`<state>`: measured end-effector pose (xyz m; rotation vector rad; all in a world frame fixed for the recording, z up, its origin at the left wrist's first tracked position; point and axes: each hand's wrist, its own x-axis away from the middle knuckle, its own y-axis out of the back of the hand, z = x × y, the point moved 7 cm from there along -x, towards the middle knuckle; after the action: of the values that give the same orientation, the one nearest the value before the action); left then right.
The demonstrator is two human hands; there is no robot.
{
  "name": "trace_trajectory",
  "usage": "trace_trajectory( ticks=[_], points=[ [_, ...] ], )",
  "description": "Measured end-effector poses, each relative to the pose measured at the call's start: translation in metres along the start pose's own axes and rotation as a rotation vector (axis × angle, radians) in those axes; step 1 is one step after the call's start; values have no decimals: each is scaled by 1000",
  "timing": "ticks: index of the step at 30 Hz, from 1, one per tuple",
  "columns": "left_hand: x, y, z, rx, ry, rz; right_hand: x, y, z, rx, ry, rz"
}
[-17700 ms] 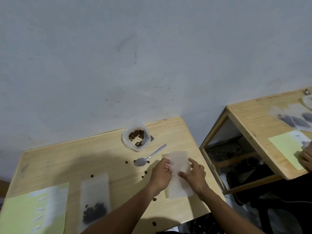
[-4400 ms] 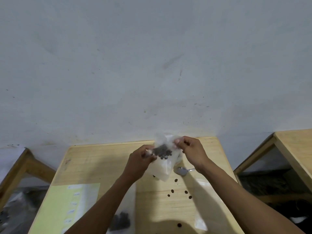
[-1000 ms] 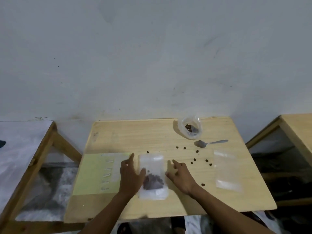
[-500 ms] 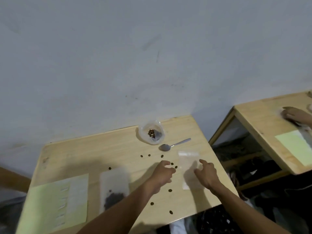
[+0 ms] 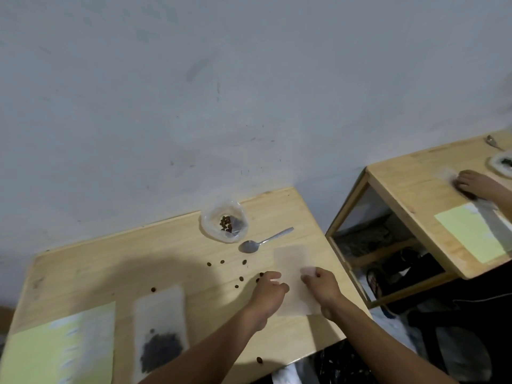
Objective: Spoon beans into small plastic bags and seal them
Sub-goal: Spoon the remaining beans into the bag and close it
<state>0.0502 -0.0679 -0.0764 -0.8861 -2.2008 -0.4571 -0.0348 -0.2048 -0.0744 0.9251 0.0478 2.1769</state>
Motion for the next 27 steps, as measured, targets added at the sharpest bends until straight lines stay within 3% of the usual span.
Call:
trace_trajectory(
  ticks=[3,7,10,12,14,21,27],
  points=[
    [1,3,-14,55,-79,-9,10,-4,29,-16,119,92],
    [14,28,-59,375,-206,-48,32,-12,85,60,484,227],
    [32,53,-98,610,-296,36,47,-24,113,268,747,268],
    [39,73,-112,621,-309,29,55,-36,122,418,841,330],
    [48,92,-116,554,-308,-39,61,-47,129,431,817,425],
    [68,110,-112,553,-394,-62,76,-75,163,-31,617,491],
    [67,125,-102,549,-383,-222,73,-90,165,28,650,485]
  ],
)
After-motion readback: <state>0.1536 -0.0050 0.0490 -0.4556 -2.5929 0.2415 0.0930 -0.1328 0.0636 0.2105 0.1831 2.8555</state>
